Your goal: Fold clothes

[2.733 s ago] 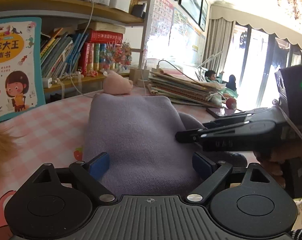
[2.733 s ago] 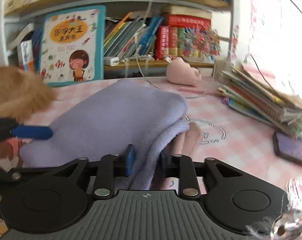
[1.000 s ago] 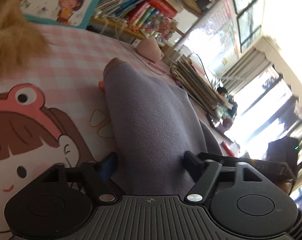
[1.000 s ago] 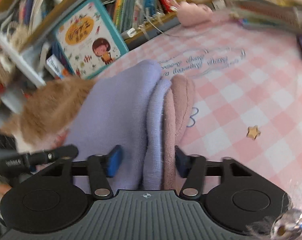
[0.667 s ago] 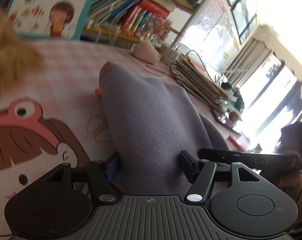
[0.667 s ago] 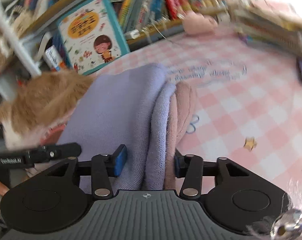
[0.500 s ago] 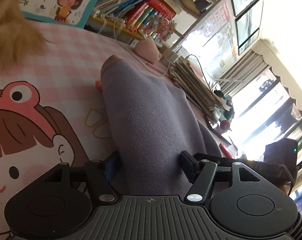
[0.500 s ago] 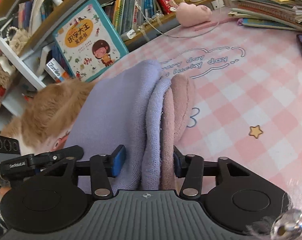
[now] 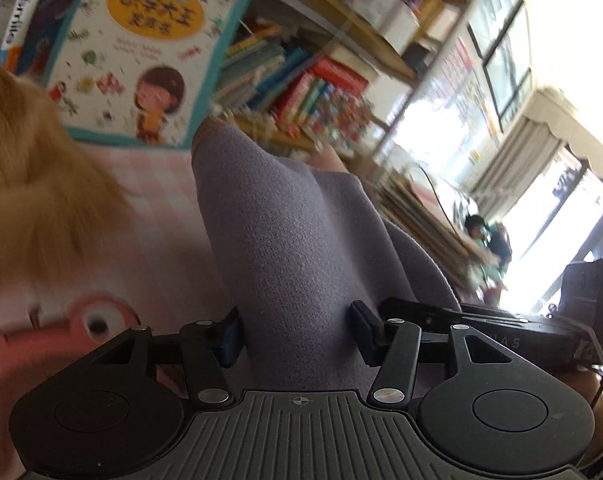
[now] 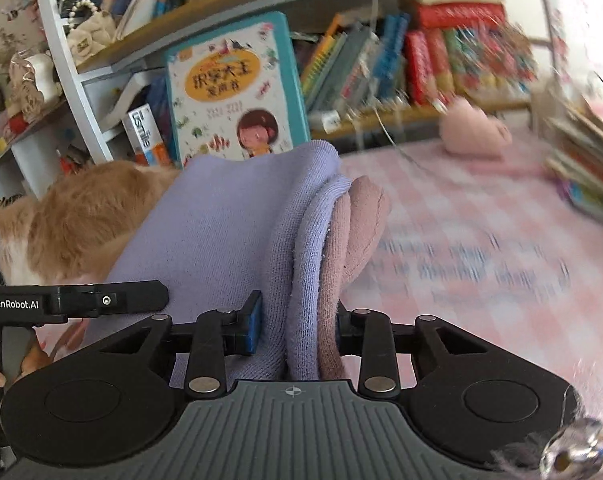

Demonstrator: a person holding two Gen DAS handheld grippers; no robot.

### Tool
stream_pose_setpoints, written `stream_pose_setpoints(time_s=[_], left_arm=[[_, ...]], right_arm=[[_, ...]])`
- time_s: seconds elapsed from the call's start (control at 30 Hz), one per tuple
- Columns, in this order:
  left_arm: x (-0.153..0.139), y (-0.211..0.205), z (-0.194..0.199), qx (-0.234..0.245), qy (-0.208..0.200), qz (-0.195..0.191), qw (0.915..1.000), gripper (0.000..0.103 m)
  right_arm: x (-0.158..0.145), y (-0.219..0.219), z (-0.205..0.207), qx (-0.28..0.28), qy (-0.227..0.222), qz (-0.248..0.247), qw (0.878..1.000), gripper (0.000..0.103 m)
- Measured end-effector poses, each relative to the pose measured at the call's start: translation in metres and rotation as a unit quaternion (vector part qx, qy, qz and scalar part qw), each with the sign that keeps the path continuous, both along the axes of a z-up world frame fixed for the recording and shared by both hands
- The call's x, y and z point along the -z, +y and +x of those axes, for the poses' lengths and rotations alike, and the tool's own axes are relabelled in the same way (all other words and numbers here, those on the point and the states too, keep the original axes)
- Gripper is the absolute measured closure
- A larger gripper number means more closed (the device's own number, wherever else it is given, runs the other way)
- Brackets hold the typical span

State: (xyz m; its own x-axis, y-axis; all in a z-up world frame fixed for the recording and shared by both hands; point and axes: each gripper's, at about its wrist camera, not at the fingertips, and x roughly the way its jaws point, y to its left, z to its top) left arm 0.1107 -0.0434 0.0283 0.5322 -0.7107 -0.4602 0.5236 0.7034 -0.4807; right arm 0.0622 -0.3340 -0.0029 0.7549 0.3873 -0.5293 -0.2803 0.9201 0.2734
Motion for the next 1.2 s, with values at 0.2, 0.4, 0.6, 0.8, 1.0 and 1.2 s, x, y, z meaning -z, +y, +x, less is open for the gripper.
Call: stream_pose_setpoints(time_s=[0.2,0.4,0.6,0.8,1.0,1.2], left_arm=[[-0.002,0.006,0.053,-0.043,0.005,-0.011,0.9990,0.050],[0.015,0.009,0.096,-0.083,0.030,-0.010,0.9961,0.050],[0.027,0.012,0.127,-0.106,0.047,0.004,0.9932,0.050],[0.033,0.015,0.140,-0.122,0.045,0.002,0.9915,0.049],[0.038,0.014,0.149,-0.129,0.044,0.003,0.9907,0.048],[0.037,0.015,0.150,-0.130,0.042,0.004,0.9906,0.047]], right_arm=[[-0.002,0.007,0.067,-0.024,0.005,0.005,1.000,0.074],[0.008,0.020,0.122,-0.034,0.021,0.001,0.999,0.074],[0.026,0.030,0.157,-0.024,0.037,0.013,0.999,0.074],[0.035,0.032,0.179,-0.017,0.037,0.037,0.999,0.073],[0.042,0.028,0.199,-0.018,0.037,0.059,0.997,0.072],[0.046,0.025,0.204,-0.027,0.024,0.065,0.997,0.070]])
